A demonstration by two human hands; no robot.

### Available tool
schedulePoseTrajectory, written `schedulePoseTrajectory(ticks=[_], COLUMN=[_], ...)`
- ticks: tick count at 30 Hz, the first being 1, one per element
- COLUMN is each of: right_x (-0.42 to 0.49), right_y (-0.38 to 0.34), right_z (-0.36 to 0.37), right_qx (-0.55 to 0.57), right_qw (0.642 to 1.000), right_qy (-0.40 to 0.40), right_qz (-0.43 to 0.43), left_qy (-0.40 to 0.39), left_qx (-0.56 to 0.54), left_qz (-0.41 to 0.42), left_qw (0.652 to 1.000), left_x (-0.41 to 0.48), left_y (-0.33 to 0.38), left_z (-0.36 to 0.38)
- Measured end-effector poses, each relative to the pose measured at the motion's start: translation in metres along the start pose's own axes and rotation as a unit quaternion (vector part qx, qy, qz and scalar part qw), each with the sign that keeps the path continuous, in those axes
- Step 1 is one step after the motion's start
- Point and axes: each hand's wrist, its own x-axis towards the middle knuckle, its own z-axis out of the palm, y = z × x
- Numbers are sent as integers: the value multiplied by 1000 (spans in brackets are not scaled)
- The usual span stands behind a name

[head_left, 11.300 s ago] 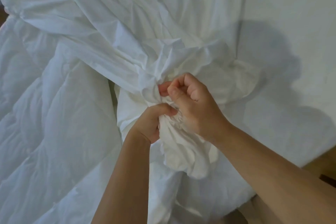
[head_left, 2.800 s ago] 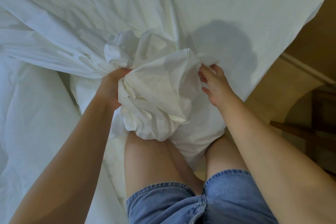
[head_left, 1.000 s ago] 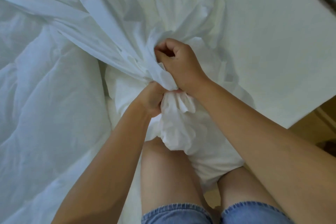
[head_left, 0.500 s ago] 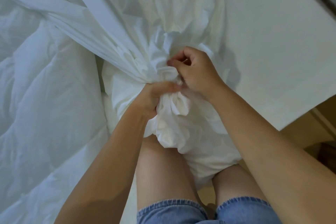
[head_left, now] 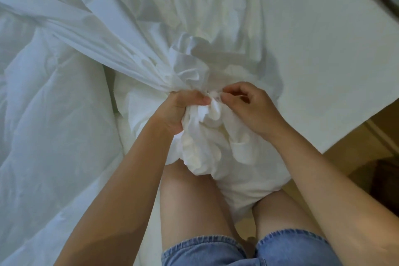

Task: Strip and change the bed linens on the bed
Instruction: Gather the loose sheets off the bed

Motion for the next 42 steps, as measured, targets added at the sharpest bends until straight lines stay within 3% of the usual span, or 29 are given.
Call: schedulePoseTrajectory(ticks=[5, 8, 10, 14, 29, 34, 39, 42], right_x=[11, 24, 29, 32, 49, 42, 25, 23], right_y=[-8, -34, -50, -58, -73, -58, -25, -25], right_z=[-2, 1, 9, 29, 43, 24, 0, 8], right_qx=[-78, -15, 21, 77, 50, 162, 69, 57], right_qw=[996, 994, 992, 992, 991, 982, 994, 996], right_qy=[15, 61, 47, -24, -82, -80, -85, -52], right_qz=[-37, -93, -117, -98, -93, -46, -9, -44], left_qy=[25, 30, 18, -19, -49, -48, -43, -12], left_qx=[4, 29, 27, 18, -46, -112, -66, -51], left_qz=[-13, -17, -19, -9, -17, 36, 20, 0], left_qw=[1000, 999, 999, 1000, 998, 992, 997, 999], left_x=[-2, -4, -6, -6, 4, 8, 9, 10], left_y=[-1, 2, 4, 11, -4, -2, 3, -1], left_z=[-1, 0, 0, -4, -4, -1, 8, 4])
